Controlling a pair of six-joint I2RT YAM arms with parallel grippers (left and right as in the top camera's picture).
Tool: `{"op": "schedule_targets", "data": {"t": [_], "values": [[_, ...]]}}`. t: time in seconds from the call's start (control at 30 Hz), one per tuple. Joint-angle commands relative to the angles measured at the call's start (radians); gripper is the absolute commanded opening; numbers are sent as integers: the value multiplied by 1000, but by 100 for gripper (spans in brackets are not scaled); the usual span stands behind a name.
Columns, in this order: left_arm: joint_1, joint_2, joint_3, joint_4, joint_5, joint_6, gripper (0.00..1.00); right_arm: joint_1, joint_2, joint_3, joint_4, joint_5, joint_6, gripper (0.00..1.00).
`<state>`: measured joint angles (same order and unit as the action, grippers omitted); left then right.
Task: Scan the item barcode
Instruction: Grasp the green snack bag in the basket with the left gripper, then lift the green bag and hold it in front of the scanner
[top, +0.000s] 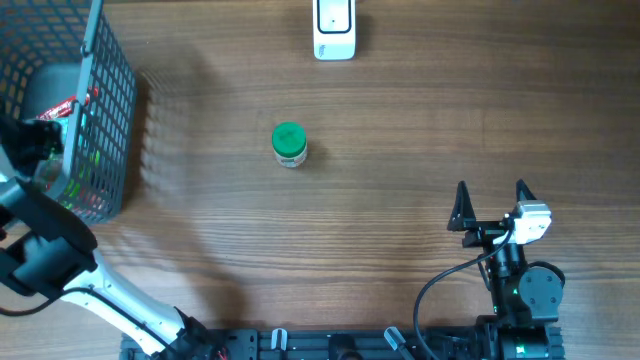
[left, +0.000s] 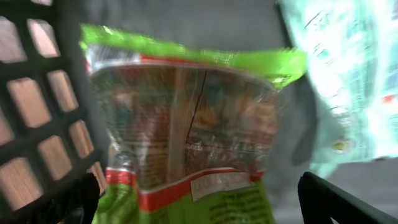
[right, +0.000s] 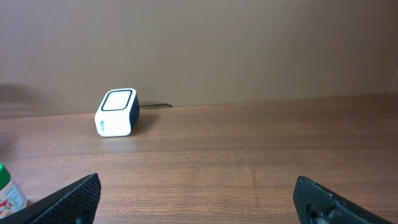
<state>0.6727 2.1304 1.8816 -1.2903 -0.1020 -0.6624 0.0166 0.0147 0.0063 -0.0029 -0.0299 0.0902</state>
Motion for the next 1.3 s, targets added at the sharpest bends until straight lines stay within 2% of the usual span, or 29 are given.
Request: {"op": "schedule_targets", "data": {"t": [0.0, 0.1, 0.13, 0.17, 0.2, 0.27, 0.33, 0.37, 0.57, 0.7, 1.13, 1.27], "values": [[-10, 12, -92, 43, 8, 16, 100, -3, 2, -1, 3, -16, 15, 100], [-9, 12, -158, 93, 7, 16, 100, -3, 2, -1, 3, -16, 14, 100], [-9, 12, -179, 111, 7, 16, 95, -3, 2, -1, 3, -16, 14, 100], [-9, 12, -193, 124, 7, 16, 76, -3, 2, -1, 3, -16, 15, 100], [-9, 12, -204, 134, 7, 16, 66, -3, 2, -1, 3, -16, 14, 100], [-9, 12, -217, 145, 7, 16, 37, -3, 2, -1, 3, -16, 15, 100], [-9, 12, -223, 154, 8, 16, 12, -3, 2, -1, 3, -16, 14, 100], [-9, 12, -223, 154, 8, 16, 4, -3, 2, -1, 3, -16, 15, 100], [-7, 10, -216, 158, 8, 16, 4, -3, 2, -1, 3, -16, 15, 100], [0, -2, -147, 121, 8, 16, 4, -3, 2, -1, 3, -16, 14, 100], [0, -148, 344, -129, 8, -1, 4, -3, 2, -1, 3, -16, 14, 100], [0, -224, 475, -144, 98, -4, 4, -3, 2, -1, 3, -16, 14, 100]]}}
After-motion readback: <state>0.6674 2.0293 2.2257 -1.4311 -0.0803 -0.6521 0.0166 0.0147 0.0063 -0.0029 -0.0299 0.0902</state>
